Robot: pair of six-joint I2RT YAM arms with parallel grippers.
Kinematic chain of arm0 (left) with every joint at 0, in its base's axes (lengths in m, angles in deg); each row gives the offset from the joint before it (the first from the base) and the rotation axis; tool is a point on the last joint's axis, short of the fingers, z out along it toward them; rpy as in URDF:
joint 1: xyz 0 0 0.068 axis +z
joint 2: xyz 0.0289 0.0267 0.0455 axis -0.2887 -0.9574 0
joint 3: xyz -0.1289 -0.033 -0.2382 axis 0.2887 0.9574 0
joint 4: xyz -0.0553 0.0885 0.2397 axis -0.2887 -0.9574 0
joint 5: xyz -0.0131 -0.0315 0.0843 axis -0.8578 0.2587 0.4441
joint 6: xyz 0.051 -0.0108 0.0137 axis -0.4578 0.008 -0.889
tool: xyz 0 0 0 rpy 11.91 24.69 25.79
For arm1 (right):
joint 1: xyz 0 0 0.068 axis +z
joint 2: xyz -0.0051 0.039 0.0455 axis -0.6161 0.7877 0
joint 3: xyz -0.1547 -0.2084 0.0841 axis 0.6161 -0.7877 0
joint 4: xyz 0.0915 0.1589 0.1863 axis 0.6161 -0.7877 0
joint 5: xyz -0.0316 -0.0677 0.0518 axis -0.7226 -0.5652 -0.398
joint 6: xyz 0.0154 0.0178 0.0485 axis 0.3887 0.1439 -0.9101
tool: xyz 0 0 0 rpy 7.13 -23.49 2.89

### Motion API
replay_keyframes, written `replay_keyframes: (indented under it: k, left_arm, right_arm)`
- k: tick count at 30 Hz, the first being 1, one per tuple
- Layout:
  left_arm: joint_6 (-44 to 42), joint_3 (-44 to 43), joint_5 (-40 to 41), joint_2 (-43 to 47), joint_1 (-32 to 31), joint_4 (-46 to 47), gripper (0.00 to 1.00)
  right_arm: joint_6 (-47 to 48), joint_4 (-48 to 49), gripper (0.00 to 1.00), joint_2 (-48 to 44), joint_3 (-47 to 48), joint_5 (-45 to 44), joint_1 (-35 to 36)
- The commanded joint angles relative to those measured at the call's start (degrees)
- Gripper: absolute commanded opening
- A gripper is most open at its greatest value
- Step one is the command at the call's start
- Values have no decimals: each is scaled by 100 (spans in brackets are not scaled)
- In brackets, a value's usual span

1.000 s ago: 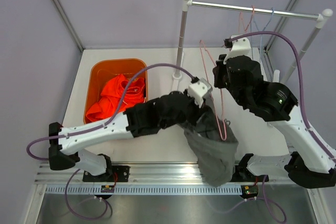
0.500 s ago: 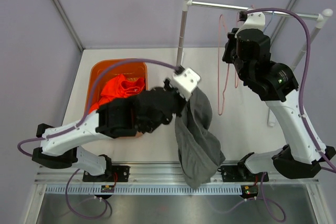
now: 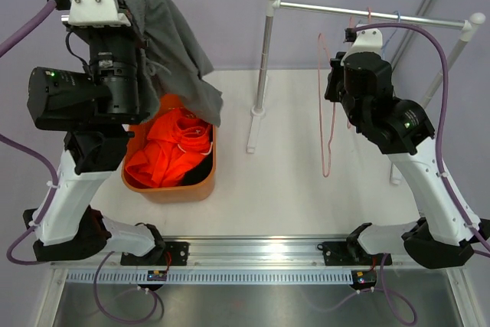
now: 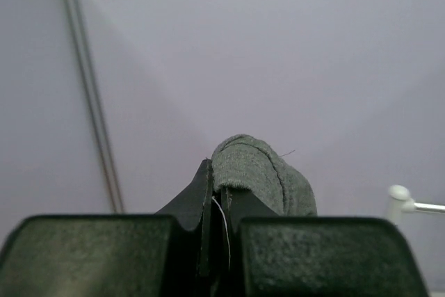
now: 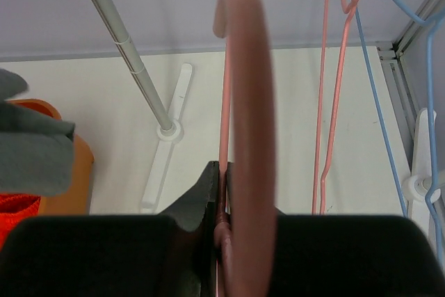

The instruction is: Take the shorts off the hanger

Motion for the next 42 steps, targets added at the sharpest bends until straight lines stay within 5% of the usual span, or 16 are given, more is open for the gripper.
replay_keyframes:
  k: [1, 9, 15, 23, 30, 37, 41, 42]
  left_arm:
    - [-208, 479, -294, 282, 473, 892, 0]
    - [1620, 2948, -653, 1205, 1211, 445, 0]
    - [2508, 3477, -602, 1092, 1809, -363, 0]
    - [5689, 4409, -1295, 1153, 3275, -1972, 0]
    - [7904, 6701, -4377, 1592, 5973, -1396, 4]
    - [8601, 7548, -4996, 1374, 6767, -1200, 3]
    - [8592, 7434, -4926, 1417, 6767, -1393, 27]
    - [8566, 7407, -4952, 1435, 6767, -1428, 43]
  right_arm:
    - [131, 394, 0, -227, -144, 85, -26]
    - [140, 456, 0, -324, -364, 120, -34]
    - [96, 438, 0, -430, -505, 137, -34]
    - [87, 377, 0, -456, -602, 102, -43]
    - [61, 298, 0, -596, -646, 181, -96]
    - [-18, 183, 0, -685, -689, 173, -105]
    - [-36, 122, 0, -667, -725, 190, -105]
    - [-45, 113, 0, -667, -742, 190, -105]
